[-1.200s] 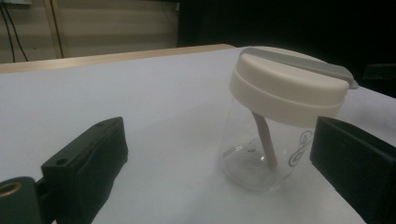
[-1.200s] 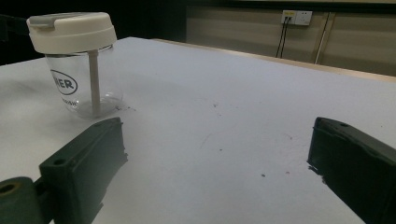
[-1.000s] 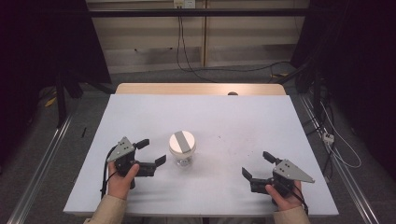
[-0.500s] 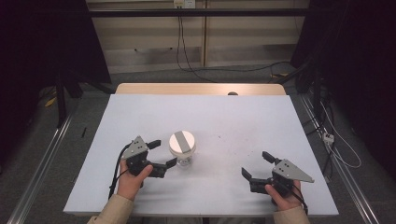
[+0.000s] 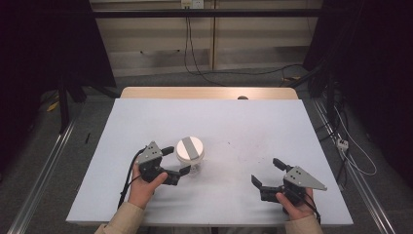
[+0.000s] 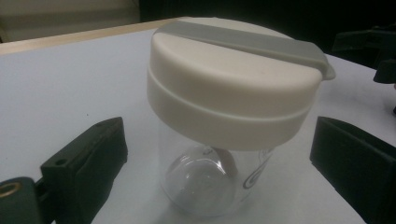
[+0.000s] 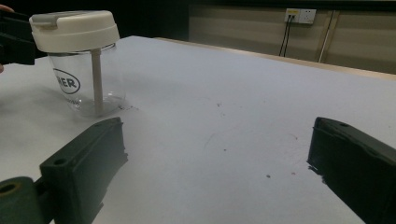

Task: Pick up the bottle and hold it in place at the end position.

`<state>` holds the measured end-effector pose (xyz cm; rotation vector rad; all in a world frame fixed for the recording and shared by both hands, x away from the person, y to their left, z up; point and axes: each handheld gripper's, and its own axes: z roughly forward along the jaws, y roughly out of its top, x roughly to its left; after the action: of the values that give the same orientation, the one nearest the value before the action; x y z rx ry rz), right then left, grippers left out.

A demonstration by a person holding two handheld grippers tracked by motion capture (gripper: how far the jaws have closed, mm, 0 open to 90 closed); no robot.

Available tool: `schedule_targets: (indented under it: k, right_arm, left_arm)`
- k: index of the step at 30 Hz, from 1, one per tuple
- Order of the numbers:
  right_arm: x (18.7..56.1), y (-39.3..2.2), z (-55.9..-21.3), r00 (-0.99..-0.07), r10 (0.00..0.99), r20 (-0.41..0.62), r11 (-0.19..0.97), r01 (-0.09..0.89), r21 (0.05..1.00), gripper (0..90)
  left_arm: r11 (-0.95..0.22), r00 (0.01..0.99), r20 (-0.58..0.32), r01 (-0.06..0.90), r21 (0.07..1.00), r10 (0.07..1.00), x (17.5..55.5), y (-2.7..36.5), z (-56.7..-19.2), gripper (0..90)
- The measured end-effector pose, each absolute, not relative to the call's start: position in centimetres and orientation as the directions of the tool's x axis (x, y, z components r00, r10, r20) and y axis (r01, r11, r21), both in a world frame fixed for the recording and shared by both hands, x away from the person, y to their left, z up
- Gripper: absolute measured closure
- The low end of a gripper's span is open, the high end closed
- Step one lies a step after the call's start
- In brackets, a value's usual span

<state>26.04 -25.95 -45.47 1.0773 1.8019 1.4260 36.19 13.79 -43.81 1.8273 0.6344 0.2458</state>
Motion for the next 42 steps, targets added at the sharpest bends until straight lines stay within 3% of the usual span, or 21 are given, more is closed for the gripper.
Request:
schedule_targets:
  k: [28,42]
  right_arm:
    - [26.1,-26.0,-45.5,-0.497,0.867,0.033,0.094,0.229,0.969,3.5]
    - [26.1,-26.0,-45.5,-0.499,0.866,0.033,0.096,0.231,0.968,3.6]
  left_arm:
    - [-0.285,0.841,-0.121,0.309,0.907,0.527,37.5,10.9,-44.4,4.3]
    - [-0.306,0.84,-0.103,0.305,0.902,0.532,37.9,10.3,-44.7,9.6]
